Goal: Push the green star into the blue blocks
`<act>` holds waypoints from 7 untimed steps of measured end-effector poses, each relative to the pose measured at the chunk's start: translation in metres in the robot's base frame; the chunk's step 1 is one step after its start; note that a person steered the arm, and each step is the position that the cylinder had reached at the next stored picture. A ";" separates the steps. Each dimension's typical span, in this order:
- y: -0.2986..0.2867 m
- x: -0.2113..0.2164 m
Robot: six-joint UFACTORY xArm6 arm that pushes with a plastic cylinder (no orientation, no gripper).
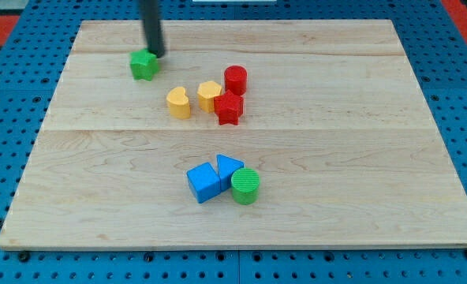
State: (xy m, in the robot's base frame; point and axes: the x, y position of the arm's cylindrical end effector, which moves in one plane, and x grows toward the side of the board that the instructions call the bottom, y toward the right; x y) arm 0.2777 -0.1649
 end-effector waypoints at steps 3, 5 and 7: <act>-0.002 0.172; -0.018 0.234; -0.015 0.282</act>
State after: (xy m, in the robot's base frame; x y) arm 0.5596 -0.1801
